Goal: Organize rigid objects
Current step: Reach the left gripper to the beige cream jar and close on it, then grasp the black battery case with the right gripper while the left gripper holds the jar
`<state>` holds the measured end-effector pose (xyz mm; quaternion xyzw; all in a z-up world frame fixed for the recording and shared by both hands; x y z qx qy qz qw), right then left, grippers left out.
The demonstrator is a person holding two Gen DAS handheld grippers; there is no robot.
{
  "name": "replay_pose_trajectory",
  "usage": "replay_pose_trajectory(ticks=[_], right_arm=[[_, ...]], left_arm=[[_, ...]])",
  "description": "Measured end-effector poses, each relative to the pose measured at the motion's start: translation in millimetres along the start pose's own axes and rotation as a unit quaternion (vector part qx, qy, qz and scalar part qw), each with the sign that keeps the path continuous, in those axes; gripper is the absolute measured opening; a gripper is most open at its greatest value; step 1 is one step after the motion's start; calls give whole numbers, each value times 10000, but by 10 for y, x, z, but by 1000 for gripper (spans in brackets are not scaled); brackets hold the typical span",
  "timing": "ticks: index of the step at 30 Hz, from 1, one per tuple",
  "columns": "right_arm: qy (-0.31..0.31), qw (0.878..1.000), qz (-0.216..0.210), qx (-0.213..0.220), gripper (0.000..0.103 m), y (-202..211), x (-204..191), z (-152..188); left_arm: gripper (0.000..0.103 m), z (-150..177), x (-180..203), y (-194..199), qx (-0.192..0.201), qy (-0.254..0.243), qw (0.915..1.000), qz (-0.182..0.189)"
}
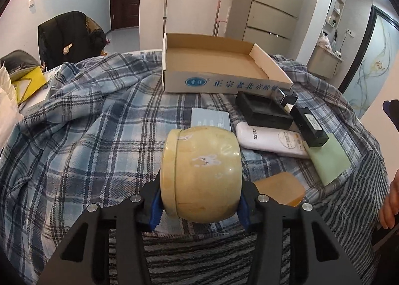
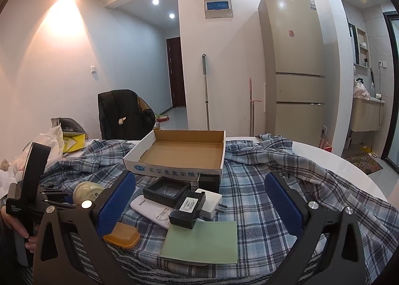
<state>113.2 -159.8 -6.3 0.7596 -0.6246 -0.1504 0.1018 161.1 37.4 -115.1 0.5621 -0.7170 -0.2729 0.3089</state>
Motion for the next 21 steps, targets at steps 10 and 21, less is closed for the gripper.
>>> replay_pose_trajectory(ticks=[10, 21], right_arm=[[-246, 9995, 98, -167, 103, -68, 111, 36], [-431, 9978, 286, 418, 103, 212, 130, -630]], left_arm=[[50, -166, -47, 529, 1407, 150, 9893, -345], [50, -646, 295, 1115, 2186, -120, 9733, -687]])
Point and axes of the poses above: each gripper's, at about its wrist camera, not at the fingertips, and y roughly against the way its jaws point, x to its right, z to its underside, the point moved 5 cm from there along -y, roughly the way its jaws point, and after that the axes turned 1 degree about x, right-handed, at the moved point
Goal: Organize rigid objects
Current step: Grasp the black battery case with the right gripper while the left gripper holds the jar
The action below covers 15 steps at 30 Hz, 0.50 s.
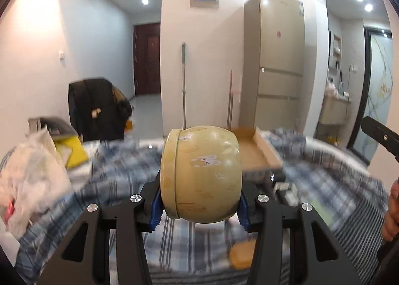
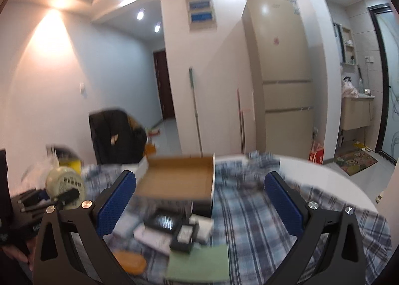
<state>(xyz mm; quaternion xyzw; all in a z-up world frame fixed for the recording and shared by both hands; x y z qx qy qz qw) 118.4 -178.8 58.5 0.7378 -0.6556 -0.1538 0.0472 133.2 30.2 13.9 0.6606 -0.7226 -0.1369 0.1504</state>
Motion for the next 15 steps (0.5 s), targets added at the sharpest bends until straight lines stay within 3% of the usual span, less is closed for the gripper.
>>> replay_pose_trajectory(ticks=[2, 6, 8, 10, 15], right_arm=[[-92, 9998, 101, 149, 103, -13, -16, -130], [-200, 9990, 392, 6, 101, -166, -63, -175], [-207, 9996, 180, -62, 93, -228, -114, -101], [-105, 9993, 276, -211, 91, -312, -159, 51], [76, 9961, 164, -865, 78, -587, -259, 441]], left_arm=[[50, -132, 52, 7, 93, 107, 9999, 63], [50, -292, 167, 4, 416, 179, 9989, 94], [50, -268, 192, -32, 482, 172, 9987, 4], [50, -192, 180, -101, 392, 211, 9989, -116], [50, 55, 75, -343, 151, 461, 9988, 49]])
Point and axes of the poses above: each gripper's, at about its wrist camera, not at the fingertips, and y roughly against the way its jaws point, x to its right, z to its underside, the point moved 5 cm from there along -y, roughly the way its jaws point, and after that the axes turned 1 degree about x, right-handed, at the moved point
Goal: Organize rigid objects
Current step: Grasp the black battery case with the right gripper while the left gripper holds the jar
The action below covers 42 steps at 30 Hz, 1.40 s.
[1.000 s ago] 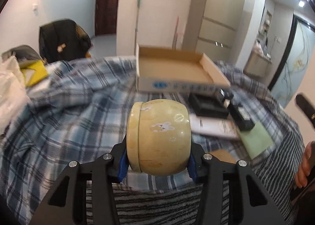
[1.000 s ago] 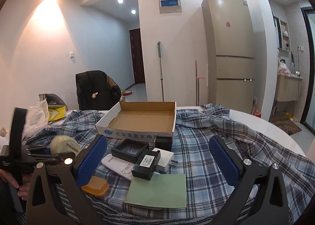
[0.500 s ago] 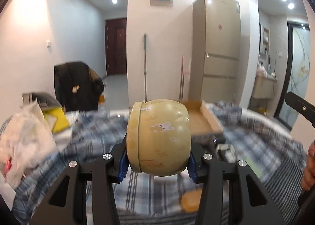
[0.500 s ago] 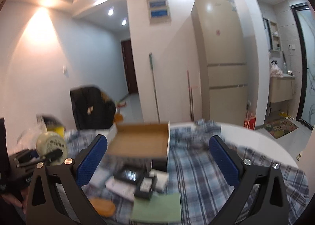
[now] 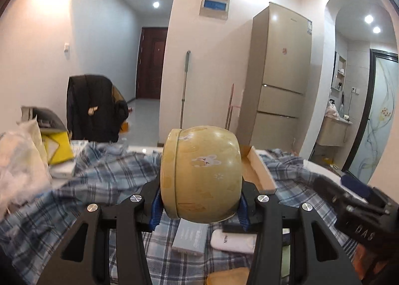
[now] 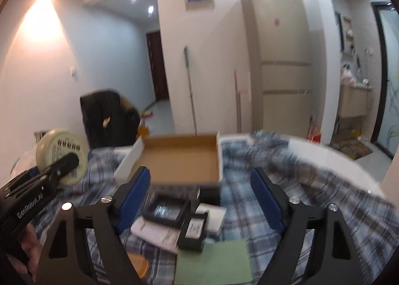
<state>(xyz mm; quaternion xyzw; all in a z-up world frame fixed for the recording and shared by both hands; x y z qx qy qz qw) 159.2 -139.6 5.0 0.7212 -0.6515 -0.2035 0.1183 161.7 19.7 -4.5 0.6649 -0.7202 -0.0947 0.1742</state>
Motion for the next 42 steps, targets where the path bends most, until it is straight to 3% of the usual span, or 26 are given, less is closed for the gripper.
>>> replay_pose_trajectory(ticks=[3, 6, 8, 11, 17, 21, 26, 35, 42], right_arm=[[73, 9990, -20, -436, 75, -180, -44, 192], [36, 9952, -130, -968, 74, -341, -73, 405], [-28, 9916, -246, -1271, 66, -440, -87, 495], [-75, 9882, -330, -1495, 54, -530, -76, 547], [-114, 9808, -268, -1928, 52, -705, -44, 687], [-146, 9782, -207, -2060, 37, -766, -33, 741], [-144, 9777, -236, -2084, 35, -728, -20, 734], [247, 9662, -330, -2544, 33, -448, 105, 827], [99, 9684, -243, -2479, 34, -314, 270, 915]], left_arm=[[50, 115, -58, -94, -34, -42, 9999, -86], [50, 263, -48, -218, -310, -98, 9994, -133], [50, 286, -42, -228, -347, -101, 9993, -71], [50, 293, -58, -226, -321, -92, 9994, -74], [50, 319, -57, -242, -407, -34, 9991, -70], [50, 311, -61, -233, -387, -34, 9992, -65], [50, 299, -60, -214, -345, -39, 9994, -70], [50, 287, -39, -193, -291, -101, 9995, -57], [50, 280, -38, -195, -288, -104, 9995, -54]])
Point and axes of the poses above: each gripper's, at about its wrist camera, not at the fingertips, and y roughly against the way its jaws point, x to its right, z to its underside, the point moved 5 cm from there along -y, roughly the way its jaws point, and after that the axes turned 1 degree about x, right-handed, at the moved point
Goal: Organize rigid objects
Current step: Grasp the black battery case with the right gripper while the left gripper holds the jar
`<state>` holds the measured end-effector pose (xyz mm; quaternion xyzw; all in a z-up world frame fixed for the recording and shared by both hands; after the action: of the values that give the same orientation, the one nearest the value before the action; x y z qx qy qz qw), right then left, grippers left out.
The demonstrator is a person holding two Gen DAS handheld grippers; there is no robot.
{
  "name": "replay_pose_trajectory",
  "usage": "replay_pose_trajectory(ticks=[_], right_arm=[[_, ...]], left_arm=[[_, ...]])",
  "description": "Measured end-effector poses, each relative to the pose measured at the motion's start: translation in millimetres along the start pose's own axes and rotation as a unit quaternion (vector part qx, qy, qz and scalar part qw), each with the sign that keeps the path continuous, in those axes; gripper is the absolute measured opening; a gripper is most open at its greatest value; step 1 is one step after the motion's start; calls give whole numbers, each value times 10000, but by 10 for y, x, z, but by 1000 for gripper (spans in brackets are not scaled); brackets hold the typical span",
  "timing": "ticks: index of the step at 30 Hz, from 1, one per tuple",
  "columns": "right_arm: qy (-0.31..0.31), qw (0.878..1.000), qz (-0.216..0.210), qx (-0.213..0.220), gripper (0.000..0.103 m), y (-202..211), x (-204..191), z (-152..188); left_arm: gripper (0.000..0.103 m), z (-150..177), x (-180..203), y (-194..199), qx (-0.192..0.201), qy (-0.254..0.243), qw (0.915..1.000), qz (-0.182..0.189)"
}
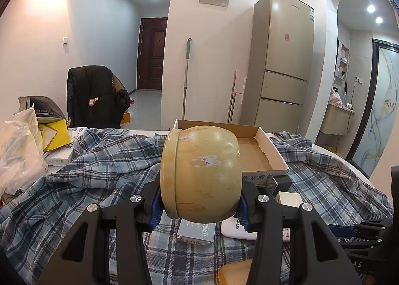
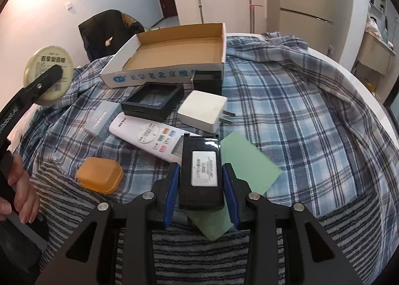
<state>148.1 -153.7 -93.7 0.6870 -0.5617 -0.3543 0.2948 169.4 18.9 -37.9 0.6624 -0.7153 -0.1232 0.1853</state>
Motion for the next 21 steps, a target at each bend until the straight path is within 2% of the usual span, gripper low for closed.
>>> replay_pose_trajectory(ticks=[2, 5, 9, 10, 12, 14, 17, 21], right_arm=[[-49, 10000, 5, -34, 34, -14, 17, 1], [-40, 10000, -16, 44, 48, -14, 1, -35], [-157, 9997, 28, 159, 48, -57, -23, -110], [-221, 9997, 28, 124, 48, -88, -16, -115], [-280, 9996, 17, 32, 39, -137, 5, -87], [-363, 9993, 16, 4, 34, -156, 42, -62], [-426, 9990, -105, 60, 33, -142, 62, -53], [-320, 9994, -21, 122, 33, -137, 28, -44]], left_arm=[[50, -3, 6, 0, 18, -1, 10000, -13], [50, 0, 5, -4, 17, -7, 10000, -12], [50, 0, 8, -2, 21, -4, 10000, -15], [50, -1, 6, -6, 26, 2, 10000, -17], [50, 2, 3, -8, 22, 2, 10000, -17], [50, 1, 4, -7, 27, -2, 10000, -13], [50, 0, 5, -14, 34, -25, 10000, -18], [50, 9, 8, -6, 48, -41, 10000, -21]])
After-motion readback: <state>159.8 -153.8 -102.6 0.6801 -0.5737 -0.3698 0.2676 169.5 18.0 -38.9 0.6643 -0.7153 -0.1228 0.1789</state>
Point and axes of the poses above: each gripper's, at about its wrist camera, not at the fingertips, and y roughly against the way its jaws point, x to its right, z to its underside, the point moved 5 cm from there along -y, roughly the way its jaws point, and after that the axes turned 1 degree about x, right-handed, at the moved point
